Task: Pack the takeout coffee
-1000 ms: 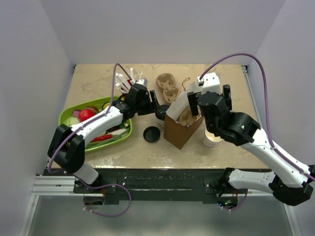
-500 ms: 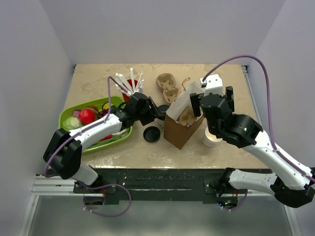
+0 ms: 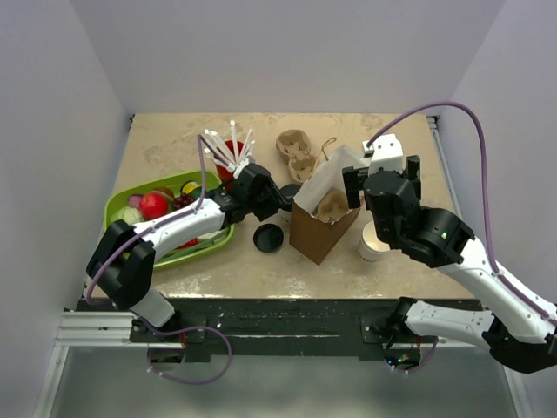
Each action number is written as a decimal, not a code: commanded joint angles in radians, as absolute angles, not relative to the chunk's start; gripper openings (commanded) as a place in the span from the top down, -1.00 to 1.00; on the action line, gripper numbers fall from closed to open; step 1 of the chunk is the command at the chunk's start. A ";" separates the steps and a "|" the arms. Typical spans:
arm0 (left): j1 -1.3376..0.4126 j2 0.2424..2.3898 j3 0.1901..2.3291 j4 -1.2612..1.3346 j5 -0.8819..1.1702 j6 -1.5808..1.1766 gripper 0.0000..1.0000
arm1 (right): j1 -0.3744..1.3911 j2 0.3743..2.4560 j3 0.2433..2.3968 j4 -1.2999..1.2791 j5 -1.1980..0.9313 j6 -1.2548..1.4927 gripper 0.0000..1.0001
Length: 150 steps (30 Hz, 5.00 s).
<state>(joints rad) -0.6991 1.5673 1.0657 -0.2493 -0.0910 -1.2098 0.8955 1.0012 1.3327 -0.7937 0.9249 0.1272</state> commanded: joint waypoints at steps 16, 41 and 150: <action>-0.713 1.626 1.170 -0.296 -0.149 -1.181 0.18 | 0.891 0.971 1.325 -0.756 0.959 0.132 -0.96; -0.606 1.778 1.500 -0.420 -0.063 -0.729 0.07 | 0.885 0.973 1.347 -0.764 1.031 0.115 -0.96; -0.417 1.611 1.259 -0.465 0.115 -0.683 0.63 | 0.861 1.040 1.419 -0.554 0.511 -0.124 -0.93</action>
